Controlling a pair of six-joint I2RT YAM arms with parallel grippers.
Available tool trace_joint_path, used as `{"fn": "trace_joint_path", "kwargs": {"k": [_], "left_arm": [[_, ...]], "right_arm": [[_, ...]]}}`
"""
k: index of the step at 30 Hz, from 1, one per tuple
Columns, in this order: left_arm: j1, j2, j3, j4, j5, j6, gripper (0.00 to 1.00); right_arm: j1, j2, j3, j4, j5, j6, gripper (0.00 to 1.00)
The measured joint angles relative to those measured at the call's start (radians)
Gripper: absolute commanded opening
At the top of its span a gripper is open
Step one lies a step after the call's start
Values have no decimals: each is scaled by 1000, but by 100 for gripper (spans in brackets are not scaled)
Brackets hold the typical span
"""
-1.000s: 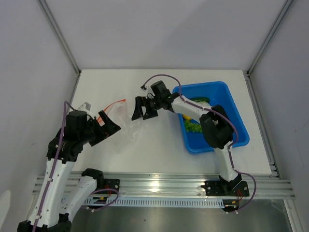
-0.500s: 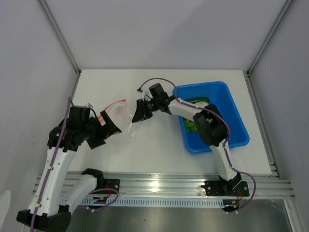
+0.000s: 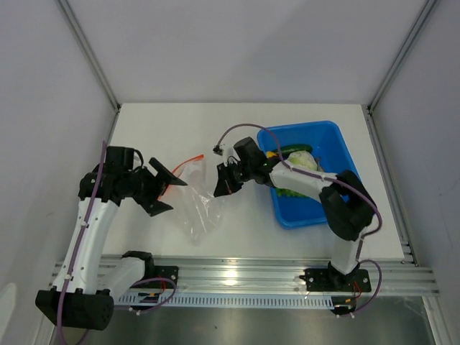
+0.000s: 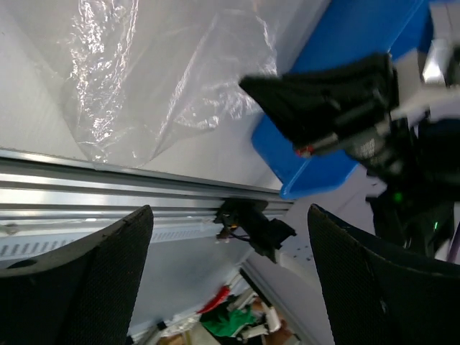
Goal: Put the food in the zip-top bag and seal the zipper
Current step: Pick up the zipper food storage bag at the center of the board, then adjust the zipper food storage bag at the center of the board.
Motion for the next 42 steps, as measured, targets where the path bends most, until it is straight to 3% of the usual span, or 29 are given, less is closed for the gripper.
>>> {"fn": "trace_joint_path", "kwargs": {"k": [7, 13, 25, 31, 42], "left_arm": [[72, 6, -69, 61, 120, -167, 91], [124, 57, -129, 83, 221, -275, 94], [158, 146, -88, 110, 284, -366, 98], [162, 166, -136, 125, 310, -406, 98], [176, 252, -117, 132, 306, -415, 99]], "right_arm": [[91, -370, -95, -59, 199, -204, 0], [183, -545, -201, -90, 328, -336, 0], [344, -682, -268, -220, 522, -488, 0], [413, -695, -274, -236, 628, -550, 0], [471, -717, -306, -251, 734, -604, 0]]}}
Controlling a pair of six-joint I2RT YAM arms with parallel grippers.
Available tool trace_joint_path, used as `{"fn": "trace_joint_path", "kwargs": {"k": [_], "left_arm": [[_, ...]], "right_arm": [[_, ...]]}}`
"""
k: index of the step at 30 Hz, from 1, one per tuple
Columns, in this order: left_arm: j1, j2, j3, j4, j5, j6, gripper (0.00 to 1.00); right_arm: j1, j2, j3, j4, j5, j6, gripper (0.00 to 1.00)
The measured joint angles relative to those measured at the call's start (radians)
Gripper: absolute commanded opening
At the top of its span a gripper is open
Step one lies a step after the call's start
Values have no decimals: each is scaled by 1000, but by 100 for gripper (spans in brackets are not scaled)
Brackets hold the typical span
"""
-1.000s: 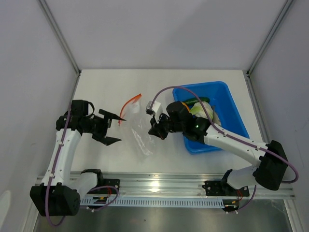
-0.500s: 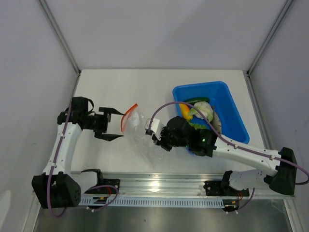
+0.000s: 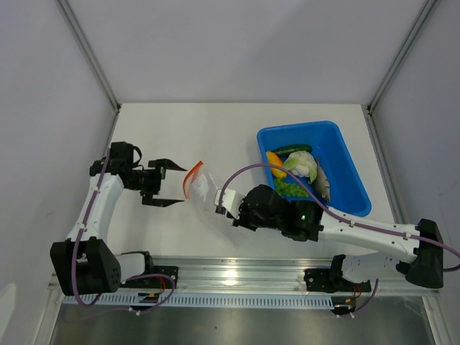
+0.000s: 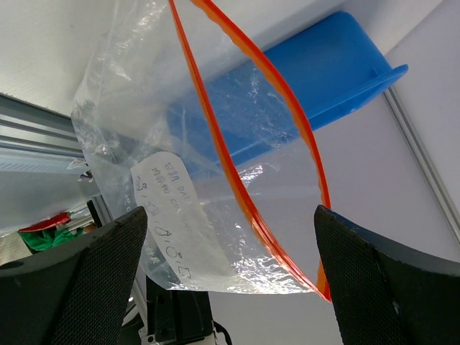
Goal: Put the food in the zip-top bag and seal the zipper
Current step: Adjust the zipper food storage bag at the center of the board.
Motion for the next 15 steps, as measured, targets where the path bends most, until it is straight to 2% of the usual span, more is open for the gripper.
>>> {"fn": "trace_joint_path", "kwargs": {"k": [5, 15], "left_arm": [[0, 8, -1, 8, -1, 0, 97], [-7, 19, -16, 29, -7, 10, 87]], "right_arm": [[0, -11, -1, 1, 20, -9, 0], [9, -15, -1, 3, 44, -26, 0]]}}
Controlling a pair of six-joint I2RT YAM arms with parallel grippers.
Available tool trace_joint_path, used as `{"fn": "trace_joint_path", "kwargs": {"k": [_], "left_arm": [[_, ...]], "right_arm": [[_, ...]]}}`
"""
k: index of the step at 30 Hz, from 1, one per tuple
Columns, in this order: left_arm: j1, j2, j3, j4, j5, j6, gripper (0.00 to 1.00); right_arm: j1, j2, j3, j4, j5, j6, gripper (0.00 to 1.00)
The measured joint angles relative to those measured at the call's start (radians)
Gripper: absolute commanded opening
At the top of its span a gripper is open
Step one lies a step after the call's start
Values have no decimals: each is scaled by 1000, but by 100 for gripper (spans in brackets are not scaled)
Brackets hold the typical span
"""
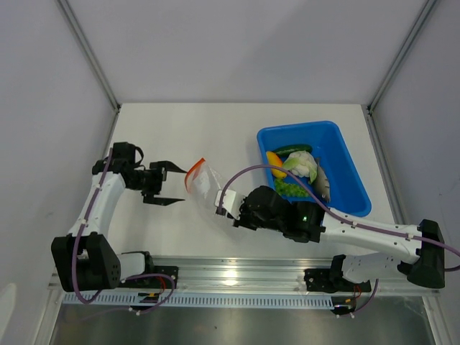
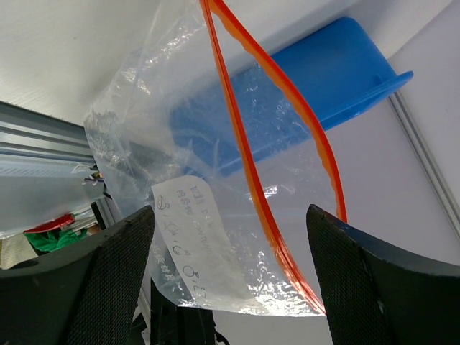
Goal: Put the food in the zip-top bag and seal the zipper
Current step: Adjust the zipper food storage bag at the center of the board.
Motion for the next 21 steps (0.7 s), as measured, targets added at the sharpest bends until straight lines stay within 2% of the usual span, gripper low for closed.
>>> {"fn": "trace_joint_path", "kwargs": {"k": [7, 10, 11, 13, 14, 17, 19, 20, 21], "left_arm": [[-18, 55, -5, 39, 11, 22, 68], [-27, 61, -5, 62, 18, 33, 51], [-29, 63, -5, 71, 23, 38, 39], [-32, 66, -5, 88, 34, 56, 27], [-33, 66, -5, 95, 35, 65, 16], [-34, 66, 0, 102, 30, 105, 1], [-35, 63, 8, 103, 23, 135, 1], [-35, 60, 11, 106, 19, 151, 1], [-35, 55, 16, 105, 12, 167, 1]], "right_arm": [[24, 3, 0, -1, 6, -7, 0], [27, 6, 0, -1, 9, -7, 0], [27, 9, 0, -1, 11, -7, 0], [27, 16, 0, -1, 18, -4, 0], [27, 23, 2, -2, 21, -3, 0], [27, 53, 12, -6, 31, 14, 0], [26, 71, 21, -10, 32, 32, 5], [23, 78, 27, -11, 31, 43, 11], [16, 85, 35, -14, 27, 61, 25]]}}
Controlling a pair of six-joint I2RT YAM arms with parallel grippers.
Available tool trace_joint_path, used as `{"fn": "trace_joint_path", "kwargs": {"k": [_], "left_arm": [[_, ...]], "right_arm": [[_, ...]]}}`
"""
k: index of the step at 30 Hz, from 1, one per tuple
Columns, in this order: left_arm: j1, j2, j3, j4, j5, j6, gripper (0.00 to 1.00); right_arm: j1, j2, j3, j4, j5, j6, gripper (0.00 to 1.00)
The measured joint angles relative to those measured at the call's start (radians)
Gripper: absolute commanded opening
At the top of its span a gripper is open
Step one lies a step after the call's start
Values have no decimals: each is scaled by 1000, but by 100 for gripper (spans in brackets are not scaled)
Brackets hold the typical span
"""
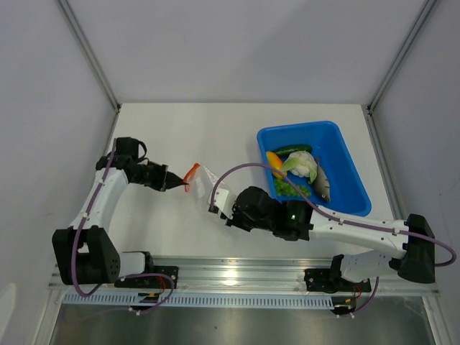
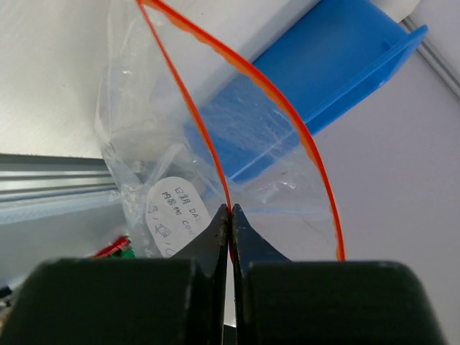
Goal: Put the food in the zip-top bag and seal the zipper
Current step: Adjust the zipper food storage bag at the center of the board.
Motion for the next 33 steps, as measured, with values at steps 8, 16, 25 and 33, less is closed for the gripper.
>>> {"fn": "trace_joint_path", "kwargs": {"k": [8, 16, 25, 33], "left_arm": [[-29, -14, 181, -97, -143, 218, 1], [-226, -16, 509, -240, -426, 437, 1], [-417, 23, 603, -357, -688, 561, 1], [-534, 32, 645, -395, -802, 618, 1]], "right_arm": [[-122, 6, 55, -27, -79, 123, 70], [-391, 14, 226, -97, -257, 304, 82], [-698, 133, 435, -192, -373, 522, 83], [-868, 309, 436, -325, -288, 622, 83]]}}
